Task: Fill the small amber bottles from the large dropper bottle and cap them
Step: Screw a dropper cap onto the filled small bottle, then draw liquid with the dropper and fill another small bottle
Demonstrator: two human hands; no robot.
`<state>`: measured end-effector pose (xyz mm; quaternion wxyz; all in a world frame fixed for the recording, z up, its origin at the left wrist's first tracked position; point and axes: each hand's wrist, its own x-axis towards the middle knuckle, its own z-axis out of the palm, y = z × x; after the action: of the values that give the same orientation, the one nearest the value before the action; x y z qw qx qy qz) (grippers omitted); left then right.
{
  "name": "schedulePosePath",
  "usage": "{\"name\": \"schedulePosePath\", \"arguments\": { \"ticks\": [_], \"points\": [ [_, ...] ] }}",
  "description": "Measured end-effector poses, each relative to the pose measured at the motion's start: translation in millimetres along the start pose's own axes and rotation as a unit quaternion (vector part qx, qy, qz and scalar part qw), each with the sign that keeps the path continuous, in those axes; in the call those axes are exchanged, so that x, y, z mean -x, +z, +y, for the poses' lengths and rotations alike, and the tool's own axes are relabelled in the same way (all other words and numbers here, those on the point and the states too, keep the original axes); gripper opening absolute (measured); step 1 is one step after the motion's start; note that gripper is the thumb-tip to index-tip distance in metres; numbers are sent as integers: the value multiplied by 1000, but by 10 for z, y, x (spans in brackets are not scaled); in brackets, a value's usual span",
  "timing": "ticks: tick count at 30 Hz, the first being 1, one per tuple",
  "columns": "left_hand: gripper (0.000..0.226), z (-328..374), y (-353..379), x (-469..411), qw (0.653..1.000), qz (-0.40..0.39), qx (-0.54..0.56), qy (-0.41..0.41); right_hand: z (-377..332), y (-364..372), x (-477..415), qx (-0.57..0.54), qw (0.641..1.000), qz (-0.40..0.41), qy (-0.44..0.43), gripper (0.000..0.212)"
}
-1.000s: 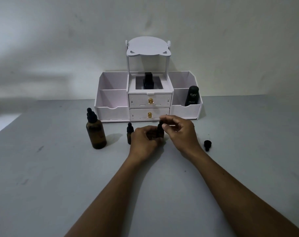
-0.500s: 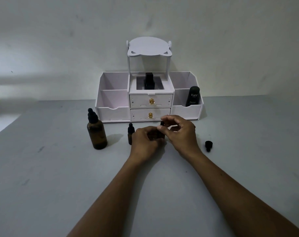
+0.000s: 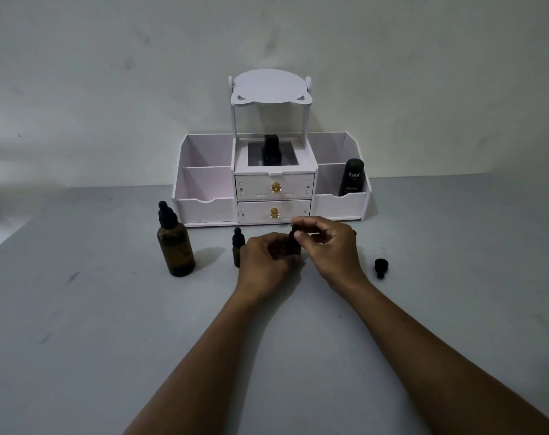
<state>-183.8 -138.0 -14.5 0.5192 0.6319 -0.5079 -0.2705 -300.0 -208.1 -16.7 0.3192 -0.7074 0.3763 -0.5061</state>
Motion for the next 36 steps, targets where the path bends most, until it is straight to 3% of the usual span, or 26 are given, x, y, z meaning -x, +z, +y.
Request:
{"name": "schedulePosePath", "arguments": {
  "ticks": [18, 23, 26, 29, 32, 36],
  "points": [
    [33, -15, -15, -13, 1000, 15, -27, 5, 9, 3, 27, 33, 999, 22, -36, 22],
    [54, -27, -27, 33, 999, 1, -34, -15, -29, -22, 41, -11, 999, 30, -33, 34],
    [66, -58, -74, 81, 999, 4, -28, -41, -122, -85, 41, -21, 996, 58, -63, 32],
    [57, -51, -237, 233, 999, 15, -39, -19, -261, -119, 47, -3, 989, 82, -125, 23],
    [42, 4, -581, 391, 995, 78, -46, 47, -491, -17, 43, -12, 981, 69, -180, 16],
    [22, 113, -1212, 474, 949, 283, 30, 139, -903, 368, -11, -61, 977, -15, -203, 13]
  ]
}}
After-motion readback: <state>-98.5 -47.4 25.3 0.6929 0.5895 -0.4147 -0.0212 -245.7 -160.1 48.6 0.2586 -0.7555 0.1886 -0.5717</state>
